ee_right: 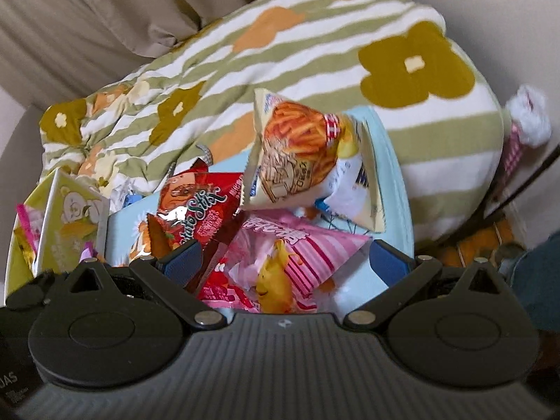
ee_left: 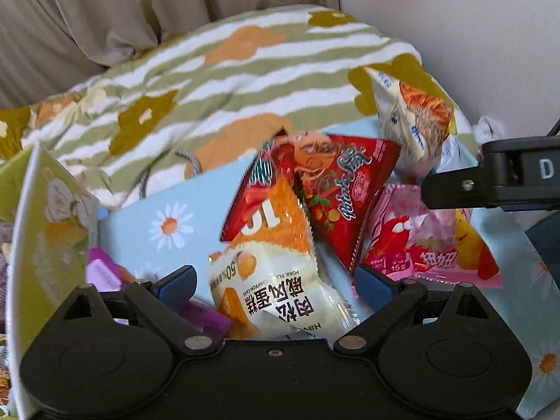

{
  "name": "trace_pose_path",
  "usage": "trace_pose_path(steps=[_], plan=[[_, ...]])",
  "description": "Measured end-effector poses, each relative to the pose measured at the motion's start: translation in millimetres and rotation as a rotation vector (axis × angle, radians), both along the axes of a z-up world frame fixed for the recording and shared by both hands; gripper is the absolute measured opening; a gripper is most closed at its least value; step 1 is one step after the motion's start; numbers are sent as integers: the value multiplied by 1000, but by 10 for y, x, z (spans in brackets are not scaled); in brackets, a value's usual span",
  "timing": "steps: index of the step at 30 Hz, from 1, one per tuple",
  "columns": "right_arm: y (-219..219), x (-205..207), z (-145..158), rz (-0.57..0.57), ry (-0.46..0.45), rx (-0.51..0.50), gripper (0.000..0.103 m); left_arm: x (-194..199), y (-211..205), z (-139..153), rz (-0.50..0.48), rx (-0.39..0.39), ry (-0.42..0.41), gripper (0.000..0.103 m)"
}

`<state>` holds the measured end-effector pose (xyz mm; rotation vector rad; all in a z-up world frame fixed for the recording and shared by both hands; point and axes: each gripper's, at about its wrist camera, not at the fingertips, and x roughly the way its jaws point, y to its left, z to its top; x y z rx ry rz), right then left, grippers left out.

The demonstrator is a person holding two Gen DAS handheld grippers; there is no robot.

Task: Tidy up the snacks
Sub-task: 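Grasp the white-orange chip bag with the left tool while the right tool grasps the pink candy bag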

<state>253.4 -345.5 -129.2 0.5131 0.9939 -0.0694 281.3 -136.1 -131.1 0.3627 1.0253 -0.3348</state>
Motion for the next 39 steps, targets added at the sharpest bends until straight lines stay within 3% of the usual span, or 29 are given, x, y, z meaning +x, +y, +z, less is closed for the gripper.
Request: trace_pose_path(steps=[2,16,31,33,39], plan=[[18,42,-69,-10,17,8,103,45,20,-50,2,-4,27,91],[0,165,-410,-104,106,123,103,89,82,-80,-38,8,53,71],[176,315,-452,-33,125,29,103,25,219,15,-14,-19,23,57],[198,318,-475,-6,128,34,89,9,229,33,-8,-22,18,57],[243,221,-444,11,122,16,84,-66,264,97,16,-44,16,56]])
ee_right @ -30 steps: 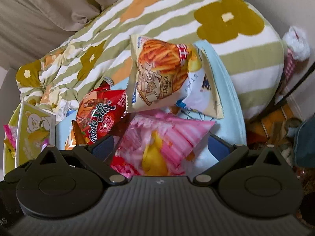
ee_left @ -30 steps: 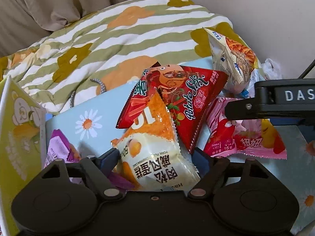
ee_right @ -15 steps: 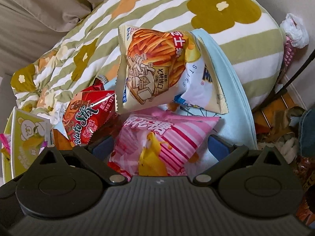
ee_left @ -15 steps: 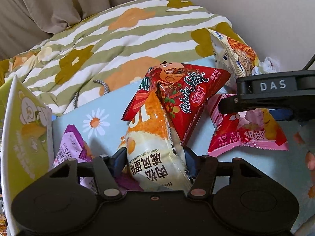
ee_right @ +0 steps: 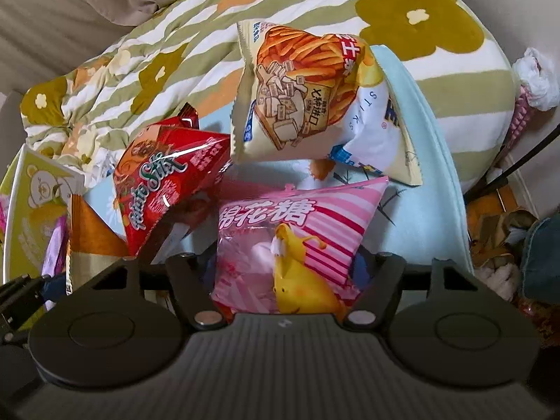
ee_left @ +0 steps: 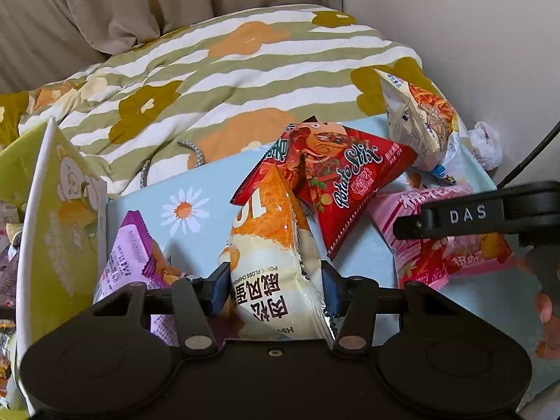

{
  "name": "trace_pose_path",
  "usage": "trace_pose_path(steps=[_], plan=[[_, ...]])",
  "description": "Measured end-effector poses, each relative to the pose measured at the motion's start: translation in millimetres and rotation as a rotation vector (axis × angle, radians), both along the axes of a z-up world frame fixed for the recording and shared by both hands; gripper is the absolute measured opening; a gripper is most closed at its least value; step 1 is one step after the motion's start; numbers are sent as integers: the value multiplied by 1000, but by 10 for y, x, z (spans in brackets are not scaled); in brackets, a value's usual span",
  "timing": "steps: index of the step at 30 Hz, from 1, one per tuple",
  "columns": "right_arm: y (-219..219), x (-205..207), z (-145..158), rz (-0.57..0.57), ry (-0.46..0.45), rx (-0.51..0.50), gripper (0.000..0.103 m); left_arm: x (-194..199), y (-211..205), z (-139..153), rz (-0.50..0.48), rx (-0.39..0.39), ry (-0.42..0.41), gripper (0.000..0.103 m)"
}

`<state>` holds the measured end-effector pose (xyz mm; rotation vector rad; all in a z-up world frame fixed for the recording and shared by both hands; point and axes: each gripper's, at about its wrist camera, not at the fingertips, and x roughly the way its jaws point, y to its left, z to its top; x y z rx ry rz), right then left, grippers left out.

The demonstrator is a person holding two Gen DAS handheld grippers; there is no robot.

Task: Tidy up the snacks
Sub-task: 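Grasp the white-orange chip bag with the left tool while the right tool grasps the pink candy bag, then carry both bags over the yellow box and open both tools to drop them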

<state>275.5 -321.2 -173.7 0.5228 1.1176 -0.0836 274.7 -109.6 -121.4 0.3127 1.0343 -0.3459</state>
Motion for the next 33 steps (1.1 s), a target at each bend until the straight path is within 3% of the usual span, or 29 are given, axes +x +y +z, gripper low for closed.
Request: trace_pose_path(steps=[12,20,26,33], plan=[[-14,-324,302,36,-71,-38,84,-233,30,361,52,-72,-78,51],[-5,-573,670,95,-152,-58,84,-473,117,838,124,-176,-182,51],[95,-655,1050,161,-240,-68,84,-579,369,1214,203,-241,-266,51],[440,-576,1509,247,-360,-51,84,-651,848,1550,288,-263,-364,51]])
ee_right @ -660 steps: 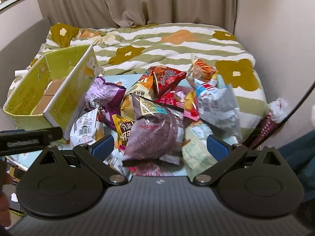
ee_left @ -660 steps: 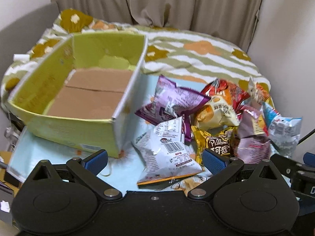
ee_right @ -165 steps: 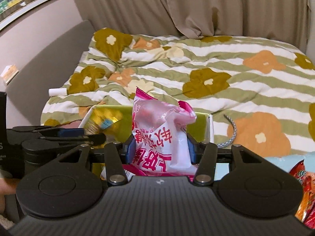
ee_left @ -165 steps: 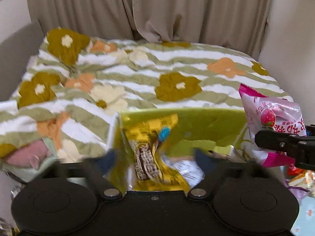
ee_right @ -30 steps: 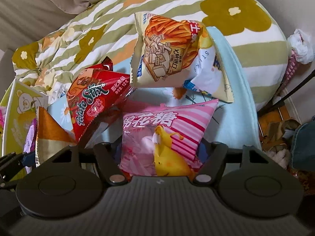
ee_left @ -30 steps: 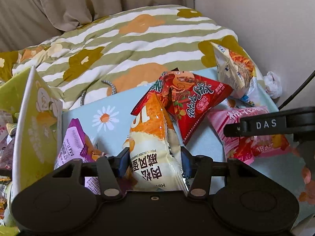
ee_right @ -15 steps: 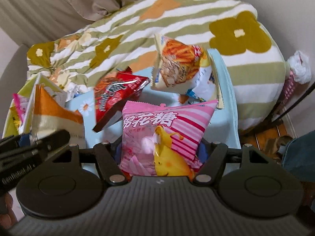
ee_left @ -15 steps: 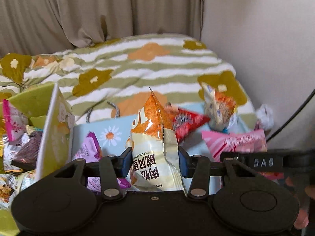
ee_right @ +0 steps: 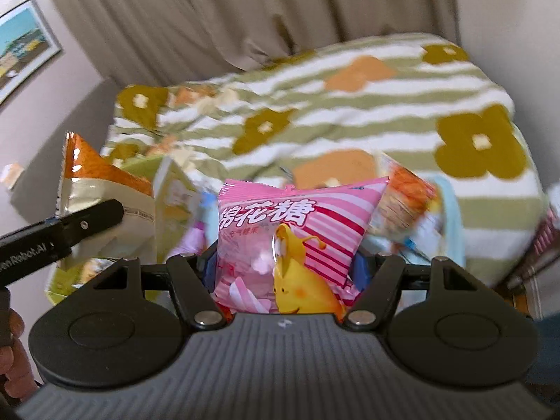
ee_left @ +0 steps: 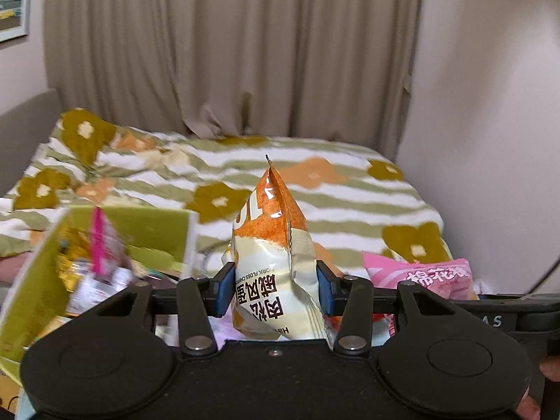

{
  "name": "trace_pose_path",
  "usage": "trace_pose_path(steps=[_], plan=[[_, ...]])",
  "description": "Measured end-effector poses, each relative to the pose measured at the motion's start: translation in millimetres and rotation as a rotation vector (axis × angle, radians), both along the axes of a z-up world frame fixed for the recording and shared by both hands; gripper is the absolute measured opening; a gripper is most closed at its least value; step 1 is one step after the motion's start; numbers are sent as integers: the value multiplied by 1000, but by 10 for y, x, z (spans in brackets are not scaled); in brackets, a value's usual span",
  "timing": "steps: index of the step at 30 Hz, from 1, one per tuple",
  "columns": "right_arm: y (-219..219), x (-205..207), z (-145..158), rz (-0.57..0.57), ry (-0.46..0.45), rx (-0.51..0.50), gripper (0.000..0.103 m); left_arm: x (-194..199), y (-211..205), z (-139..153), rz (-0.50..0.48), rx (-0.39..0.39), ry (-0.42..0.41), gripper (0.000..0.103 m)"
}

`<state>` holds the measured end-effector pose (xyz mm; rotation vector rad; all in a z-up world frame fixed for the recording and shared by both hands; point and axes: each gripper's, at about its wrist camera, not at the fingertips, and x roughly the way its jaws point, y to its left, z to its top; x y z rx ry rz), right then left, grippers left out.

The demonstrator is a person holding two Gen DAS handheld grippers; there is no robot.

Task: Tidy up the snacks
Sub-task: 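Carry both bags over the yellow box and open both tools to drop them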

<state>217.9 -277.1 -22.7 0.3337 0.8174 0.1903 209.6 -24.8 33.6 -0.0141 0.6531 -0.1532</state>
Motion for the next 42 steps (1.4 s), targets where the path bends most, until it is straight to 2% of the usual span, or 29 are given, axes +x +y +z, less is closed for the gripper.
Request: trace_pose_path(steps=[5,11,16,21,23,24,25,27,29,32,37,42], plan=[[506,155,267,77,-71,14,84,24,519,100,64,-3,-28,51],[1235,373,408,124,-110,34,84,148,1186,121,113,13,-18,51],[1827,566,375,148,-100,28,84,300,1699,34,135,45,8,51],[2327,746,265,142,-76,12,84,486,2039,-202,107,91,64,52],[2478,794,216,129,-65,5,84,542,2111,-329,75,108,86,55],[2546,817,190,119,-60,1,84,567,2132,-395,53,115,94,60],[2594,828,172,109,-55,-4,84,570,2155,-441,36,120,97,77],[2680,859,117,85,-40,-13,84,543,2162,-507,9,142,95,100],[2744,876,80,63,-25,-21,84,491,2187,-521,-22,143,72,101],[2804,877,50,37,-17,-46,84,473,2257,-549,-52,119,90,101],[2866,853,28,18,-8,-75,84,509,2365,-551,-55,68,129,101],[2948,890,68,32,-12,-96,84,518,2438,-519,-44,44,124,101]])
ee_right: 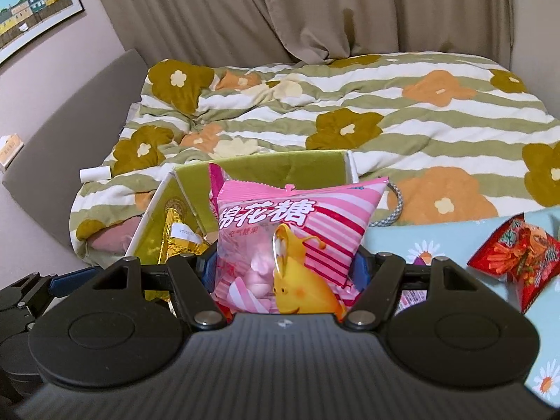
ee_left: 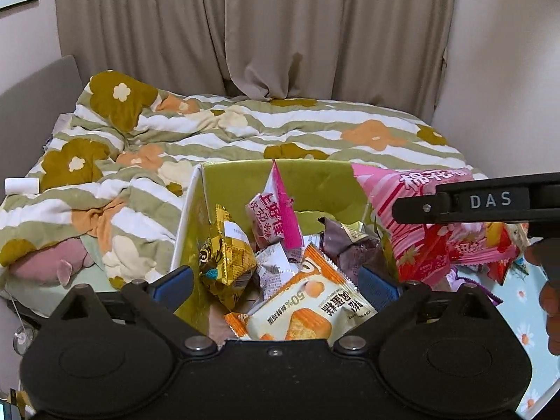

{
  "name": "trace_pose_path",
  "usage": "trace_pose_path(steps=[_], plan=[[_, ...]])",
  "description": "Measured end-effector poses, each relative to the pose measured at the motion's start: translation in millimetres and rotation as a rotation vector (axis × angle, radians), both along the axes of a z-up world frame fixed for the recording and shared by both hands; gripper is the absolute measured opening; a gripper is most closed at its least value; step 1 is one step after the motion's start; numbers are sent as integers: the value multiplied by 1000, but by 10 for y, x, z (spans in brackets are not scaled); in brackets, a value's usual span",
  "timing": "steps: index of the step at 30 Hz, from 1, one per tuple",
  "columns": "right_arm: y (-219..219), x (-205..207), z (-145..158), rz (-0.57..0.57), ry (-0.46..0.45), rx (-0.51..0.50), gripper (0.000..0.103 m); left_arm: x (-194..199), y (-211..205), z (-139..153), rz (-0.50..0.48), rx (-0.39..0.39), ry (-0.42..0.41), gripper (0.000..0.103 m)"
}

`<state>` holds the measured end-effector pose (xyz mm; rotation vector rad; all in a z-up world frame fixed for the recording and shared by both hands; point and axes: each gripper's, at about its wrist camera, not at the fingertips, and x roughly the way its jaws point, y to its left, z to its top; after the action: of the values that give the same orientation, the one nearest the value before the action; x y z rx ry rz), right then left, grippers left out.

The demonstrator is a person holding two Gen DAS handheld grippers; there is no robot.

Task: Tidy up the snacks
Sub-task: 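Carry both bags over the yellow box and open both tools to drop them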

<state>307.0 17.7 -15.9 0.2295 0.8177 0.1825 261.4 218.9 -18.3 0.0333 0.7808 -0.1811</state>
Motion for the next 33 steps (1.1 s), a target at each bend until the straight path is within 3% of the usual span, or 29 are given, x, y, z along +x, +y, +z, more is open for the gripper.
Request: trace_pose_path(steps=[7,9,10,22,33], plan=[[152,154,81,67,-48,-12,87,23,80,81,31,18,-10,101],[199,218,92,91,-65,-7,101,33,110,91,49,26,-13,101],[219,237,90,95,-77,-4,103,32,129,92,58,24,-12,101],[195,67,-46,107,-114,34,103,-71,161,44,76,-4,19,101],[53,-196,192,82,-103,21,103,-172,-19,249,4,-21,-12,101]])
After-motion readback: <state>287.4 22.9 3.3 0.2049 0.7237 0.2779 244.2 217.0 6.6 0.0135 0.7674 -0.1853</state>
